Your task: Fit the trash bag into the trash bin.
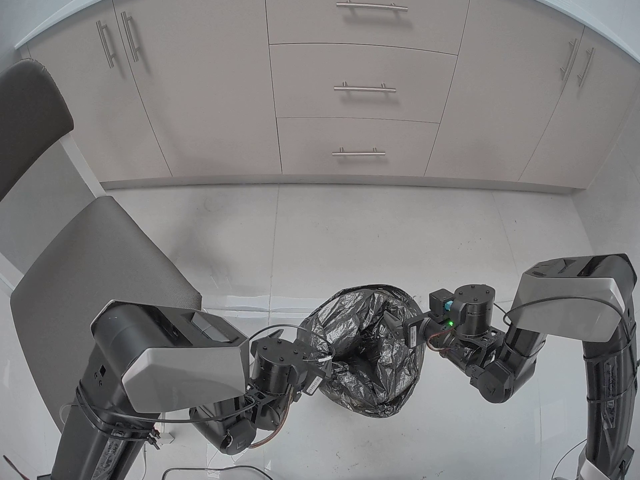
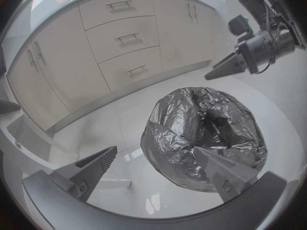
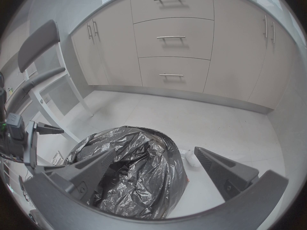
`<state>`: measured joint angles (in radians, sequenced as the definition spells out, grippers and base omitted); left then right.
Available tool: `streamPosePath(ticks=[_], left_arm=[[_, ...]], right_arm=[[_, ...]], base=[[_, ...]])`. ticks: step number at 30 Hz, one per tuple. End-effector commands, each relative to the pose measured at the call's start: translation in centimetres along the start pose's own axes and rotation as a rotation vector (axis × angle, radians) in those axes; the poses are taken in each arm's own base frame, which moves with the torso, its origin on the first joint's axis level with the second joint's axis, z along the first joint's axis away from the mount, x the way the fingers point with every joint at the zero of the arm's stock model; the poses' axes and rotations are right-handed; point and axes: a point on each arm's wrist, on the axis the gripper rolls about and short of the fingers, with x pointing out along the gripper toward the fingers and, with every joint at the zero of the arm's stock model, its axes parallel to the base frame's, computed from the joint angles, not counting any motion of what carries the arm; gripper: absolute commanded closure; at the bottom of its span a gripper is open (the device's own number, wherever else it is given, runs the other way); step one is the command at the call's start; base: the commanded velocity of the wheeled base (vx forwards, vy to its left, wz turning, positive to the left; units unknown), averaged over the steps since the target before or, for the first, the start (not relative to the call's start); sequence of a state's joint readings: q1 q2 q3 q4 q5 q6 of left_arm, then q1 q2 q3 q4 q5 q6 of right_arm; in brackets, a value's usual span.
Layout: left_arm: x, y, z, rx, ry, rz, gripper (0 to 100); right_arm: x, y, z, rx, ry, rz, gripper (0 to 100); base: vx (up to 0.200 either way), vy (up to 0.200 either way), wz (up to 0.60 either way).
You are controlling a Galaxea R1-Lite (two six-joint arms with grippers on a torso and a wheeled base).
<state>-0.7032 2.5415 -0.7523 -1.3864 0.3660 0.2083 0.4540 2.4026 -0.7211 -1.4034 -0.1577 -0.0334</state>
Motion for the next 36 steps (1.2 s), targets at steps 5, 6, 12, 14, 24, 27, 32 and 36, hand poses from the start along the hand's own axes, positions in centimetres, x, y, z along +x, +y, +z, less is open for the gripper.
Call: streamPosePath(ticks=[5,6,12,14,24,27,32,36], left_arm=[[1.5,0.3,-0.3,0.019,0.032,0.019,0],[1.4,0.3,-0.3,0.02,0.034,0.023,0],[1.3,0.7,0.2,0.026,0.038,0.096,0],[1.3,0.7,0.1,0.029,0.044,0.109,0],[0.0,1.8,-0.7,0.038,0.092,0.139,0],[-0.2,2.1,-1.0,0.035,0.101,0.145,0],[-0.9,2.5,-1.6,0.037,0.115,0.149,0],[-1.1,2.4,-2.3,0.038,0.12,0.148,0]], right_arm=[[-0.4,-1.4,1.5,0.025,-0.04,-0.014,0],[-0.4,-1.6,1.6,0.028,-0.044,-0.022,0],[-0.4,-1.7,1.6,0.028,-0.044,-0.023,0],[-0.4,-1.7,1.6,0.028,-0.044,-0.023,0],[-0.3,-1.9,1.7,0.03,-0.048,-0.029,0],[-0.3,-1.9,1.7,0.03,-0.048,-0.029,0],[-0.3,-1.9,1.7,0.03,-0.048,-0.029,0],[-0.3,-1.9,1.6,0.03,-0.045,-0.029,0]], base=[[0.0,0.0,0.0],[0.0,0.0,0.0],[0.0,0.0,0.0],[0.0,0.0,0.0],[0.0,0.0,0.0],[0.0,0.0,0.0],[0.0,0.0,0.0],[0.0,0.0,0.0]])
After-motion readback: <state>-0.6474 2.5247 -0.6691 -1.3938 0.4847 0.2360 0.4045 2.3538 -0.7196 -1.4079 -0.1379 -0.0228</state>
